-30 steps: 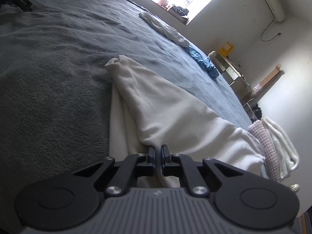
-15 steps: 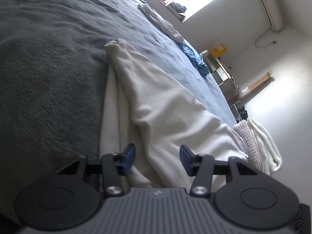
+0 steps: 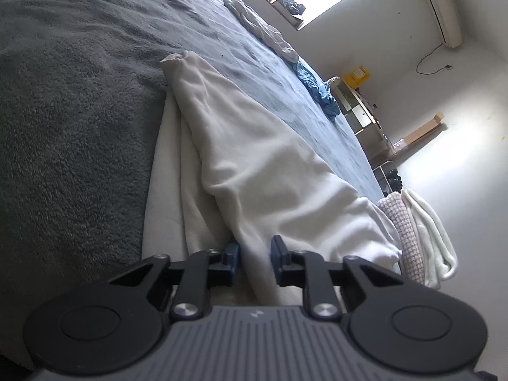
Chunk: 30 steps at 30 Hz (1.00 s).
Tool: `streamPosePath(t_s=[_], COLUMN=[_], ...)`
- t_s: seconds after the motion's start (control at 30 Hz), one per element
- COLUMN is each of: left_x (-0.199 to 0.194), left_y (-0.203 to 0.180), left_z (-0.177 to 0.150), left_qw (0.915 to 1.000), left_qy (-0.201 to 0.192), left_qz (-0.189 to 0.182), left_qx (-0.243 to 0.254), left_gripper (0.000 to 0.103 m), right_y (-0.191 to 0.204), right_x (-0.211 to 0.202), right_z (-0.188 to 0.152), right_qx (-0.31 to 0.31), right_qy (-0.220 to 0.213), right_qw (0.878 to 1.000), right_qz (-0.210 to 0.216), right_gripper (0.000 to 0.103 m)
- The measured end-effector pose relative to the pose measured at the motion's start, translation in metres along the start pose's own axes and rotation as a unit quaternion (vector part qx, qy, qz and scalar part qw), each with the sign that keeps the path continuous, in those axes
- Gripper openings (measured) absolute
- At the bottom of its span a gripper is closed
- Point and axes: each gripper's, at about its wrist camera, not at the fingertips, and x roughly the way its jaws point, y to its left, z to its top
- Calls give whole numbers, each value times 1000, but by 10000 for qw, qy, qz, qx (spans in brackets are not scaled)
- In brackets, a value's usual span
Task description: Fold clothes
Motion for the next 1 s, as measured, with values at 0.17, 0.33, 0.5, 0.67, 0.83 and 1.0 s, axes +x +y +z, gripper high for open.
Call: streamPosePath(t_s=[0.17,0.33,0.5,0.67,0.83,1.0], left_x=[5,-8,-13,-11,-7,-22], left_y=[-2,-6,-11,-6,11,15], left_z=[8,21,27,25,22,33], left_qw=[9999,9989,9982,9983,9988,9981], left_qy=[-114,-386,-422,-359,-187,-527], left_qz=[-27,-140,7,122,191,90], left_qx=[73,238,430,439,399,297], left_gripper=[13,6,6,6,13,45], right_y=[-11,-27,-25,-16,-10,-10], right_x=[-17,-30,-24,-17,-4,4], right_z=[6,22,30,34,27,21], right_qx=[323,745,734,528,611,735], right_qy=[-150,-446,-484,-440,-219,-167], right_qw=[9994,9960,9949,9958,9949,9936], right_qz=[21,230,494,598,771,837], right_gripper=[7,6,6,6,6,6])
